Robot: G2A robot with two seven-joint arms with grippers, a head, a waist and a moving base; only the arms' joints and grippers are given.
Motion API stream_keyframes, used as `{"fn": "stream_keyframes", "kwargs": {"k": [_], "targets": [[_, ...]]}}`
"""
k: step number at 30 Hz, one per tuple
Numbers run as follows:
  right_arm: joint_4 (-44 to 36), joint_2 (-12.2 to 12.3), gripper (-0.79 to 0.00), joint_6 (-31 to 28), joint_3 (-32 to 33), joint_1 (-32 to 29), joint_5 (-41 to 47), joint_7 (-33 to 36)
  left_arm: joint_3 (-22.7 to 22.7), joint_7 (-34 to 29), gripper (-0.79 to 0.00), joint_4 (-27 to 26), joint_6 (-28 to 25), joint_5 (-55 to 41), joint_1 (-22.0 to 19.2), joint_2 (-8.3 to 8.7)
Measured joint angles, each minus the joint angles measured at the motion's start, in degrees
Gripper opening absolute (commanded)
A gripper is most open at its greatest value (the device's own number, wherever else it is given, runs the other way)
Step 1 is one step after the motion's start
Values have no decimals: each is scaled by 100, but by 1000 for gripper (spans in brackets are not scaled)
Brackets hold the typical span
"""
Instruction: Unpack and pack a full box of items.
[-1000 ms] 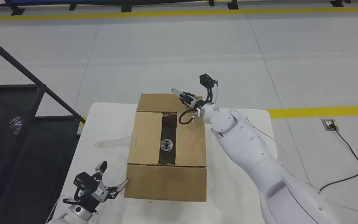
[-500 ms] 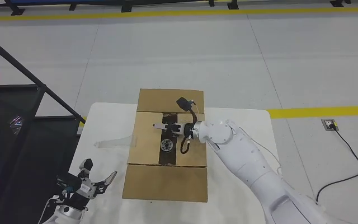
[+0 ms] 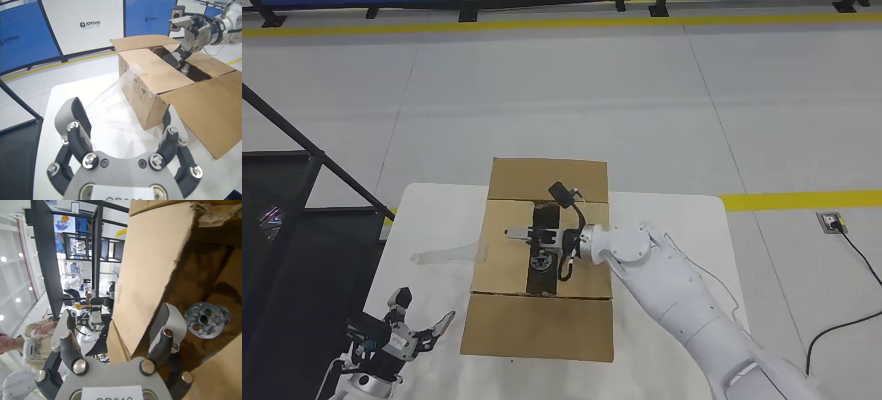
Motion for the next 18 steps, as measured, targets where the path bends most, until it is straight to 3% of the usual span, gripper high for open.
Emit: {"fn": "stream_keyframes", "kwargs": {"k": [9, 18], "targets": [[-198, -40, 0, -258, 275, -56, 699, 488, 65, 14, 0, -208, -29, 140, 33, -2], [-699, -136, 0, -231, 212, -121, 626, 241, 267, -246, 0, -550, 86, 469, -114, -7]]}}
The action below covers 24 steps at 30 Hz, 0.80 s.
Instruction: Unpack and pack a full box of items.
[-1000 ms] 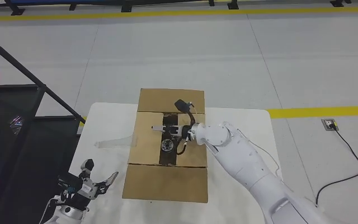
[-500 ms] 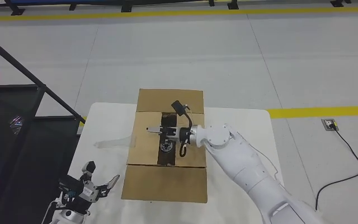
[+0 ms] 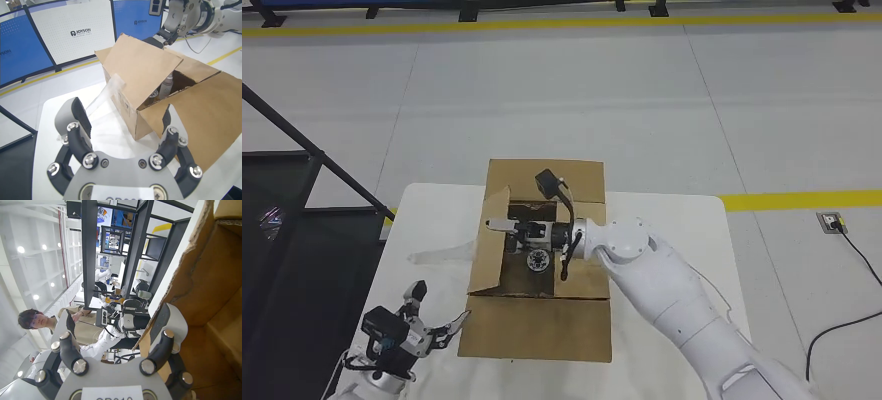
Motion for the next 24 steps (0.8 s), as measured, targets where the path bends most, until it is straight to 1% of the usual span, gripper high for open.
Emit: {"fn": "stream_keyframes", "kwargs": {"k": [4, 8, 11, 15, 17, 20, 24], "targets": [[-104, -76, 0, 42, -104, 8, -45, -82, 191, -235, 0, -30, 150, 32, -223, -21], [-110, -166, 0, -125, -178, 21, 54, -94, 386, -471, 0, 18, 373, -83, -507, -56], [-98, -231, 0, -332, -235, 25, 189, 92, 475, -564, 0, 59, 586, -384, -637, -92], [-17, -295, 0, -554, -263, 58, 397, 491, 453, -662, 0, 109, 819, -709, -728, -121], [25, -304, 0, -628, -238, 73, 482, 654, 397, -666, 0, 127, 881, -797, -729, -125], [32, -282, 0, -778, -136, 74, 546, 872, 251, -574, 0, 133, 954, -929, -624, -127], [-239, -140, 0, -1086, 147, -80, 376, 1058, -63, -532, 0, 184, 1036, -1063, -388, -115]]}}
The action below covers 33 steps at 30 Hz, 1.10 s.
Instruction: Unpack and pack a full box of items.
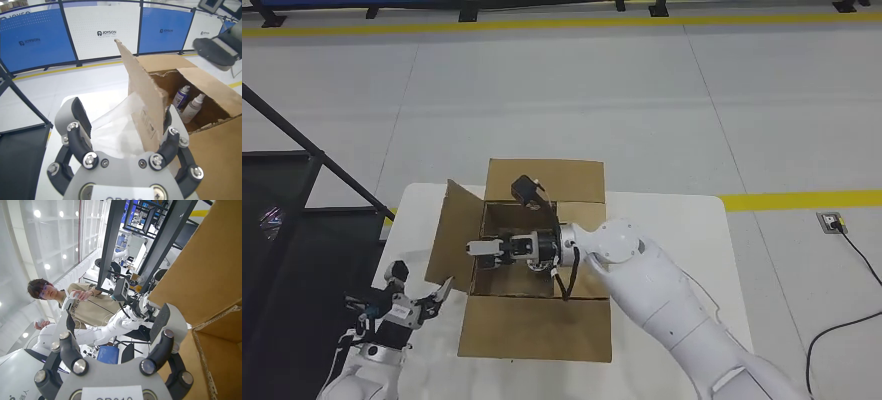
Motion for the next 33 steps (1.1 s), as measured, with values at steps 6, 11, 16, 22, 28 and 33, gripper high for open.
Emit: {"fn": "stream_keyframes", "kwargs": {"k": [6, 11, 16, 22, 28, 33], "targets": [[-1154, 412, 0, -236, 764, -727, -850, -100, -141, -292, 0, 369, 126, 36, 49, 4], [-2424, 740, 0, -9, 1532, -1659, -1546, -235, -3, -360, 0, 704, 112, 78, -116, -13], [-2929, 853, 0, 196, 1886, -2098, -1768, -328, 62, -361, 0, 919, 119, 55, -271, -28], [-2909, 850, 0, 186, 1873, -2078, -1759, -323, -193, 39, 0, 417, -14, -130, 58, -23], [-2702, 951, 0, -360, 2163, -2427, -1216, -67, -507, 276, 0, -635, 283, 143, 678, -30], [-3006, 1090, 0, -857, 2547, -2757, -1387, -9, -749, 376, 0, -1487, 382, 238, 1099, -44]]}}
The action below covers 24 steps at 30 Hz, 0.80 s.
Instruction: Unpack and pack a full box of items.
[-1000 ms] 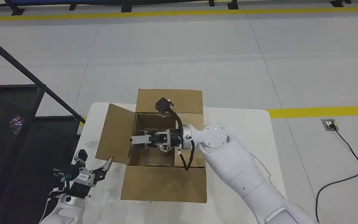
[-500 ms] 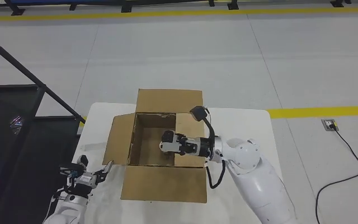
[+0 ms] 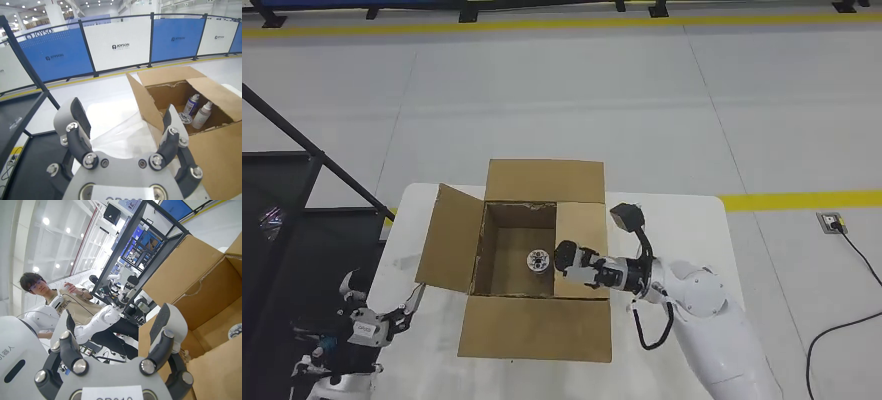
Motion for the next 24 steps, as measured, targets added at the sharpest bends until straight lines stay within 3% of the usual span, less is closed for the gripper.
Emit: {"fn": "stream_keyframes", "kwargs": {"k": [5, 9, 14, 20, 22, 24], "targets": [[-541, 132, 0, -295, 457, -492, -470, -351, 74, -127, 0, -763, -261, 162, 228, -5], [-1008, 231, 0, -383, 930, -982, -988, -874, 539, -740, 0, -1007, -536, 430, -130, 4], [-1466, 316, 0, -480, 1298, -1562, -1403, -1335, 1450, -1700, 0, -591, -799, 270, -1121, -28], [-1587, 376, 0, -546, 1574, -1948, -1541, -1708, 2430, -3213, 0, 420, -1091, -742, -2518, -120], [-1585, 376, 0, -543, 1569, -1940, -1539, -1700, 2466, -3460, 0, 478, -1131, -968, -2596, -122], [-1585, 375, 0, -543, 1568, -1938, -1538, -1697, 2454, -3291, 0, 436, -1123, -792, -2538, -121]]}}
